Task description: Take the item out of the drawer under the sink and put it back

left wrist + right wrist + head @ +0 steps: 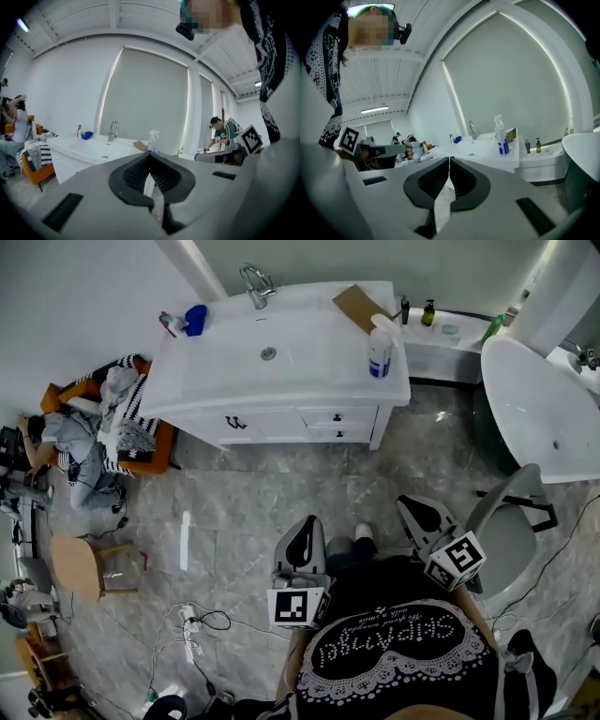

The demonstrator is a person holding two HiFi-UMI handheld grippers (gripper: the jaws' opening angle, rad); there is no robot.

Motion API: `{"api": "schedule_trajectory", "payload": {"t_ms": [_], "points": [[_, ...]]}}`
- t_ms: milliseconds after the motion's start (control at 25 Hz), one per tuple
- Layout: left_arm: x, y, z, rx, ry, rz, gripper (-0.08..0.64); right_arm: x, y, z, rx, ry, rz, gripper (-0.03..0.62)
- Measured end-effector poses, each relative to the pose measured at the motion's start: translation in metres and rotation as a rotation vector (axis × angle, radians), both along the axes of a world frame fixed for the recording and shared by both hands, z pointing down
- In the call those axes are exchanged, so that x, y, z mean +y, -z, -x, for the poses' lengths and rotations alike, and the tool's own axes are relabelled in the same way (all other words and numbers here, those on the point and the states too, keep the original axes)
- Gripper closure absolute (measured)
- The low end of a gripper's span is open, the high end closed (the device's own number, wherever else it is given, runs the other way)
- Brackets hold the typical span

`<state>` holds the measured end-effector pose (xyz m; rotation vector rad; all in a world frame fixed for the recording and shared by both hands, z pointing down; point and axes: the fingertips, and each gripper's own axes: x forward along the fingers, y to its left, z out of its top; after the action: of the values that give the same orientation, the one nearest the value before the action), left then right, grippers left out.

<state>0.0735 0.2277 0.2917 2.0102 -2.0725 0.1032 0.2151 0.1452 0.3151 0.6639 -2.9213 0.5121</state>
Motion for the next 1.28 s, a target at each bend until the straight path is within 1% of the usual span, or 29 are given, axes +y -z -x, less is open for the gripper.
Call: {"api": "schedule_trajectory", "payload": {"t_ms": [120,360,520,720,1040,1280], "points": [[-0.003,0.0,0.004,-0.012,0.008,-0.007,0.557,-0.012,0.0,0.001,-0.004,-0.007,-0.004,0.574],[-0.006,-0.003,0.022,0.003,0.042,0.002,0.557,-0.023,-0.005,0.012,0.012,0.0,0.01,0.574],[-0.013,-0.008,0.038,0.031,0.047,0.005,0.557,-0.029,-0.008,0.026,0.028,-0.001,0.018,0.574],[-0.031,-0.006,0.068,0.03,0.024,0.0,0.557,-0.042,-0.006,0.053,0.039,-0.033,0.006,0.574],[-0.065,0.013,0.126,0.038,-0.059,-0.015,0.557,-0.06,0.016,0.108,0.034,-0.097,-0.015,0.574],[-0.08,0.011,0.149,0.055,-0.119,-0.019,0.557,-0.063,0.01,0.127,0.047,-0.149,-0.004,0.574]]}}
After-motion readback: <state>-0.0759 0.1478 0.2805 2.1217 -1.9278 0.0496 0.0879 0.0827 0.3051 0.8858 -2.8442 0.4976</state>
